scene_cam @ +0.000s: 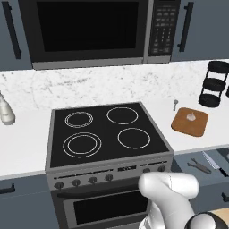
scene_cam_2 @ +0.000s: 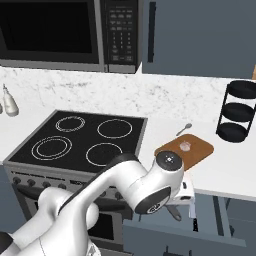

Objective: Place the appropriate cutting tool for cutting the garlic skin on the cutting board.

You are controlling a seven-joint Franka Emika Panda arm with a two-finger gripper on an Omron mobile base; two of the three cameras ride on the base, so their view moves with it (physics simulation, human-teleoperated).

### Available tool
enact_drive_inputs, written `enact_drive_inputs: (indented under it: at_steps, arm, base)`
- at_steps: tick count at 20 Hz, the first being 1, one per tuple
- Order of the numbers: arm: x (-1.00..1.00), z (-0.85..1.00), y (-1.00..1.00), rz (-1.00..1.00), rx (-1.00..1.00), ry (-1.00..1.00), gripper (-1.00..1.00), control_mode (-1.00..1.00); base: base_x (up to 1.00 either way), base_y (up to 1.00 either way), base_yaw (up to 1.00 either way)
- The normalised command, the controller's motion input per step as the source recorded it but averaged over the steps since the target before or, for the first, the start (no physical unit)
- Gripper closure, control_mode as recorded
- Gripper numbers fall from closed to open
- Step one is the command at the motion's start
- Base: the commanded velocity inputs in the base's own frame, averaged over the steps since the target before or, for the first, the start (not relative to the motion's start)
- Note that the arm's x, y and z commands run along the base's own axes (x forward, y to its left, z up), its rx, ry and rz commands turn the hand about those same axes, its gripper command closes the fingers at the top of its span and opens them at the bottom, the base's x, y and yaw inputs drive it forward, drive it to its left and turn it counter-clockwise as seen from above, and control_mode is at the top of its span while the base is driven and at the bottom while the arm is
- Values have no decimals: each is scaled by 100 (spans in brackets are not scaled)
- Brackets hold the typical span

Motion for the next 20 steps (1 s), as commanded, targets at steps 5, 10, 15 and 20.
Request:
enact_drive_inputs:
  at_steps: [5, 10, 15, 20]
  arm:
    - [17, -5, 5, -1, 0, 0, -100, -100]
    - [49, -10, 16, -5, 0, 0, -100, -100]
    - [19, -5, 4, -3, 0, 0, -100, -100]
    - [6, -13, -47, -1, 0, -1, -100, -100]
  base:
    - [0, 0, 0]
    - [0, 0, 0]
    - [0, 0, 0]
    - [0, 0, 0]
